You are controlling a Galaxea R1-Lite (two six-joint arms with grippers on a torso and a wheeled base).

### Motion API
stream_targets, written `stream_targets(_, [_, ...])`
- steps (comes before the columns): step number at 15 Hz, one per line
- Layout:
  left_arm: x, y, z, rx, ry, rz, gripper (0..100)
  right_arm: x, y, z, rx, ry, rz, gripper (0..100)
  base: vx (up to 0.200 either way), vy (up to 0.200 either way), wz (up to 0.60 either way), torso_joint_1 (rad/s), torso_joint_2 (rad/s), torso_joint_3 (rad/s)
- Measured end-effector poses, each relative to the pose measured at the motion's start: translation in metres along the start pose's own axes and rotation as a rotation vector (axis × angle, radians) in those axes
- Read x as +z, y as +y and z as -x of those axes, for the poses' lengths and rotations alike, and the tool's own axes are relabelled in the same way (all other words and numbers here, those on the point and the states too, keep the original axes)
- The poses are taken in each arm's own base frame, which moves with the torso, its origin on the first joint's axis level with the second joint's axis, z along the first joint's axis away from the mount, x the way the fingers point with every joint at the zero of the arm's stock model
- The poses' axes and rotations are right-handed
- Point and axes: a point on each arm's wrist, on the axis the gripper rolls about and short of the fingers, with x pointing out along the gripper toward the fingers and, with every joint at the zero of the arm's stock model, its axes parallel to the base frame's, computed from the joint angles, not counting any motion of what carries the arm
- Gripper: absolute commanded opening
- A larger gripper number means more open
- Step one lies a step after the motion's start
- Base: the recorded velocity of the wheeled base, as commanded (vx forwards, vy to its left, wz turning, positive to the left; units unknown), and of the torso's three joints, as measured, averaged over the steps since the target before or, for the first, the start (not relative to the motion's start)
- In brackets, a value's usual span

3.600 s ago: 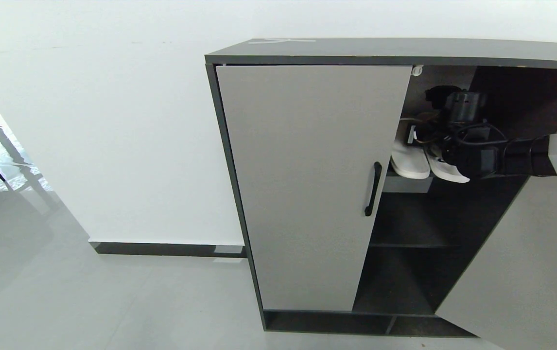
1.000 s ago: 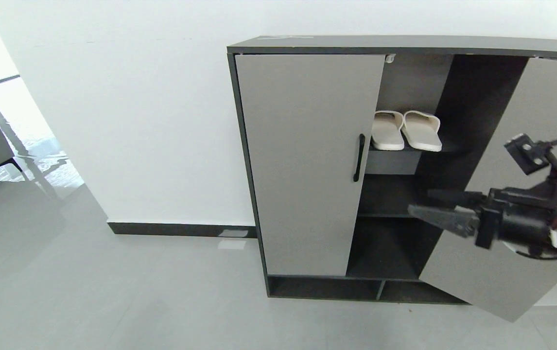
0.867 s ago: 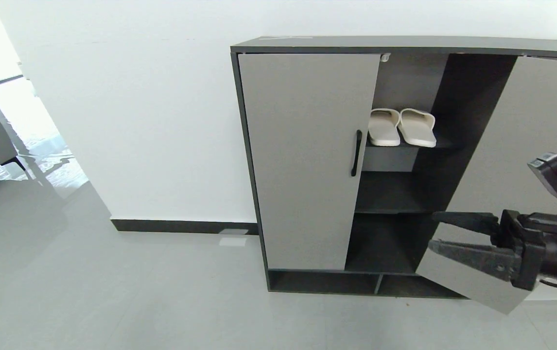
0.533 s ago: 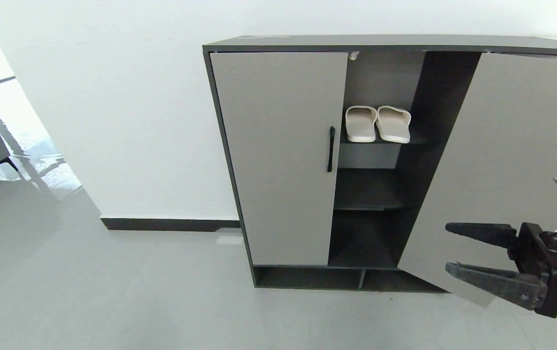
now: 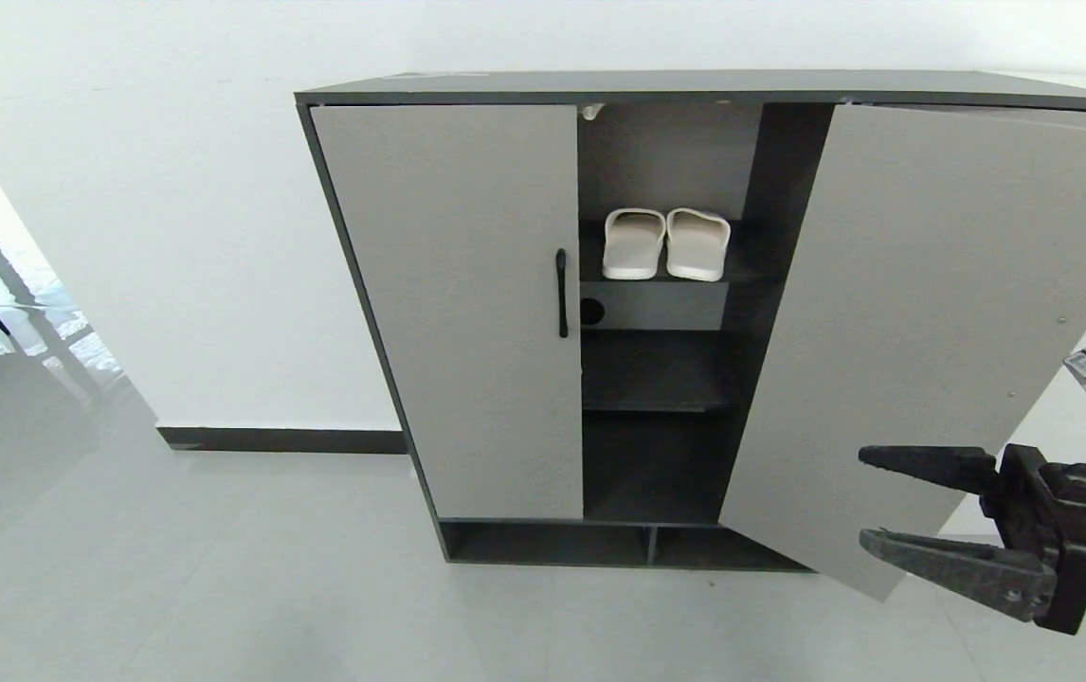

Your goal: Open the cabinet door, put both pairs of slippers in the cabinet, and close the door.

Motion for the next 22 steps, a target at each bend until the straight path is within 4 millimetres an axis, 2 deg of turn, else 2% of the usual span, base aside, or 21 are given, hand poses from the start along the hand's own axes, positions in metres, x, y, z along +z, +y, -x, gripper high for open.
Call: stream_targets(22, [0.0002,0.0,0.0,0.0,-0.001,0.003,0,-0.007,0.007,-0.0053,0.047,0.026,-0.011,100,0.0,-0.2,0.0,0.003,0.0,0.003])
